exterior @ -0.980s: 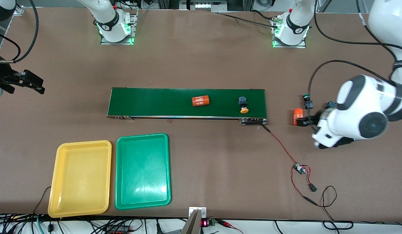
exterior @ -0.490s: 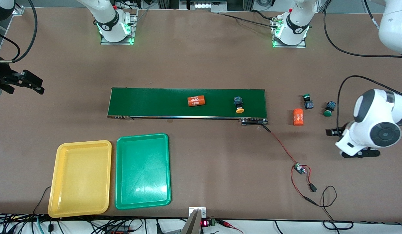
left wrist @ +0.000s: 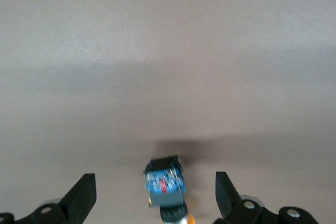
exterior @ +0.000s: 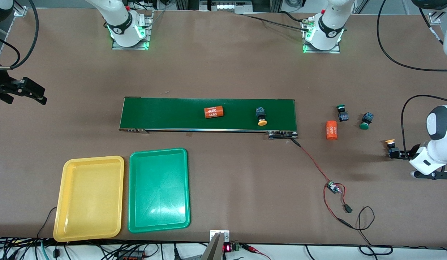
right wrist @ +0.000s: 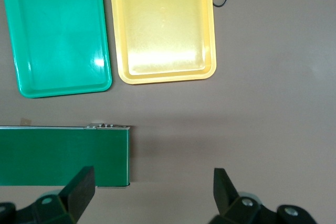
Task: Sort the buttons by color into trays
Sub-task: 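Grasp a blue-bodied button from the pile with the left gripper, then place the blue button on the belt while the right gripper reaches the belt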
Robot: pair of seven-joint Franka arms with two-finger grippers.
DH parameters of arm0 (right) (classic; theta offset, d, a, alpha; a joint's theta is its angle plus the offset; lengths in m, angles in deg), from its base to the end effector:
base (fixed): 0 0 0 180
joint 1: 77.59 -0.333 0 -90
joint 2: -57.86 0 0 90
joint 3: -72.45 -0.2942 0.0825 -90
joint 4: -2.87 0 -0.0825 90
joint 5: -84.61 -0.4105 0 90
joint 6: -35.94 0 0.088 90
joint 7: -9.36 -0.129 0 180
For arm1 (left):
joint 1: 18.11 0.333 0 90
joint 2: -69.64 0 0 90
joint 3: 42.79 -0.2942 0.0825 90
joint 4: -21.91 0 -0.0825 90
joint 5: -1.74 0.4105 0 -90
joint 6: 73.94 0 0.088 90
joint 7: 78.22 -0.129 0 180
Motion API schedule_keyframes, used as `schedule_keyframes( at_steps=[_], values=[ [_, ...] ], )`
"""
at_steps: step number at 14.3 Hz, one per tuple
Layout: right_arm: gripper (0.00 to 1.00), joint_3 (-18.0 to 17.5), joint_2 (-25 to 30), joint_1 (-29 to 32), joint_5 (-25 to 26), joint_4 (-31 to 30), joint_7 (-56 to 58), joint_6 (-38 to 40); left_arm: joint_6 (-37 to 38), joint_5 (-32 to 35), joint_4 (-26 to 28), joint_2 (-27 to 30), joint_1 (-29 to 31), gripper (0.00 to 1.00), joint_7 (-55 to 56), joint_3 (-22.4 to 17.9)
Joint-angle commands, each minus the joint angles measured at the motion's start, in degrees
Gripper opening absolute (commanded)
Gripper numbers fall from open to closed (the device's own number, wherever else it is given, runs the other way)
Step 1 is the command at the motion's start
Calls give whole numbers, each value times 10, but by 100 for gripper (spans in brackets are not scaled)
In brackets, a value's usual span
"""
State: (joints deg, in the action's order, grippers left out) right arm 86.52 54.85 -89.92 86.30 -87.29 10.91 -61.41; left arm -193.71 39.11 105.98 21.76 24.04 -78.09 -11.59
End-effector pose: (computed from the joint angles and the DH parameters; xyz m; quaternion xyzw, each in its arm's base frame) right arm 0.6088 -0.0188 0.5609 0.9991 0.0001 0.0366 0.0221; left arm 0.6805 0.2253 0.1732 -0.9966 0.0121 0.0405 0.0705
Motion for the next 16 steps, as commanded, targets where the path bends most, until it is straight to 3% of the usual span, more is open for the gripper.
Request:
schedule_keyframes(
  at_steps=[1, 4, 7, 8, 12, 14, 16],
  values=[
    [100, -1, -4, 3, -9, 1, 5, 2, -44, 8, 12, -21, 20, 100, -14, 4],
    [100, -4, -18, -3, -5, 1, -4, -16, -55, 7, 28, -35, 32, 100, -6, 3],
    [100, -4, -42, 2, -11, 1, -3, -46, -46, 3, 65, -28, 40, 92, 30, 4],
    [100, -4, -47, 2, -10, 1, 2, -46, -36, 3, 66, -27, 40, 85, 34, 4],
    [100, -4, -54, -2, -16, -3, -1, -43, 37, 3, 58, -13, 40, 37, 29, 15],
    [100, -5, -61, -15, -33, -5, -5, -40, 54, 3, 56, -6, 39, 20, 29, 19],
    [100, -5, -79, -26, -41, -5, -6, -40, 82, 1, 52, 3, 40, 16, 32, 51]
  ],
)
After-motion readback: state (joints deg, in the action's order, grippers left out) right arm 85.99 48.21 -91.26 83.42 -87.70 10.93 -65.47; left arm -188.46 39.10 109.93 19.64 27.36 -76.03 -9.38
